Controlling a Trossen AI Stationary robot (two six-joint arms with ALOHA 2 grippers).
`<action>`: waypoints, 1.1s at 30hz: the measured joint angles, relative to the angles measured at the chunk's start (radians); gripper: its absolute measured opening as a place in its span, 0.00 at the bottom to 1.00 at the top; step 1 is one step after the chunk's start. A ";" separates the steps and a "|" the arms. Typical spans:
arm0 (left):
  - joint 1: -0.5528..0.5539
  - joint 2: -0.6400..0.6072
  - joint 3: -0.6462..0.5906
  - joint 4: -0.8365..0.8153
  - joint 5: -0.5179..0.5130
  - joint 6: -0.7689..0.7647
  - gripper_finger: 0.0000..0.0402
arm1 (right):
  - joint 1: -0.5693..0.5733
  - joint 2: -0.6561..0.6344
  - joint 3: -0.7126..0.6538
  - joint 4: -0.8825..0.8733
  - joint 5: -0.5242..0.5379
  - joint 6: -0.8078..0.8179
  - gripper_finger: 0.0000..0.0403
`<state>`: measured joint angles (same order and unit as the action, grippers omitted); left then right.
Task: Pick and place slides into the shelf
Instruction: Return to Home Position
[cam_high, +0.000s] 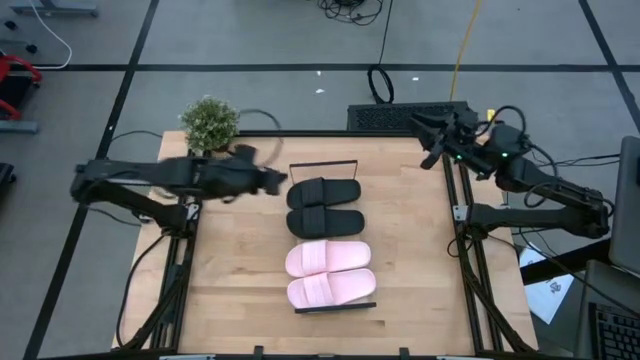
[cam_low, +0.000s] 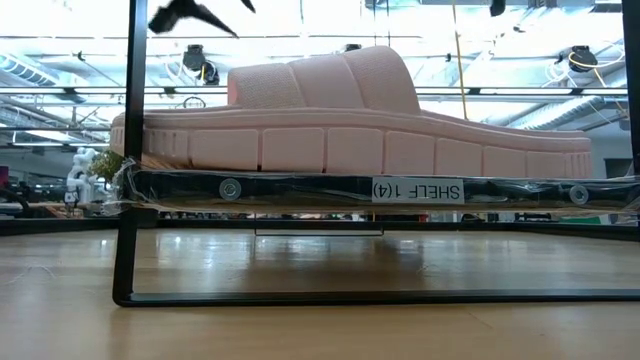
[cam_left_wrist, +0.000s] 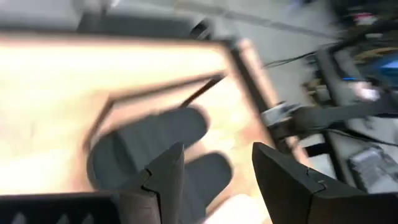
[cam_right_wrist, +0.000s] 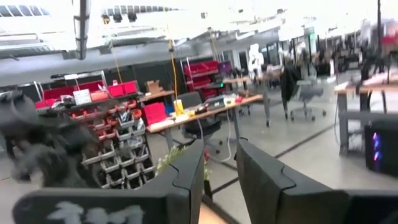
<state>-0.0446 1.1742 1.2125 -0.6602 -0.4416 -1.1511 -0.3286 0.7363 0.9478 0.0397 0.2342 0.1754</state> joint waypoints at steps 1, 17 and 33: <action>-0.009 -0.042 0.001 0.003 -0.016 0.055 0.46 | 0.000 -0.015 0.000 -0.001 0.000 -0.014 0.21; -0.224 -0.335 -0.012 -0.334 -0.092 0.241 0.46 | 0.004 -0.177 0.001 -0.231 -0.032 0.031 0.21; -0.715 -0.729 -0.598 0.074 -0.459 0.203 0.46 | 0.086 -0.148 0.001 -0.343 -0.351 0.058 0.21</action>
<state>-0.7592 0.4450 0.6150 -0.5860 -0.9001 -0.9480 -0.2422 0.5878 0.9485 -0.3036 -0.1170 0.2333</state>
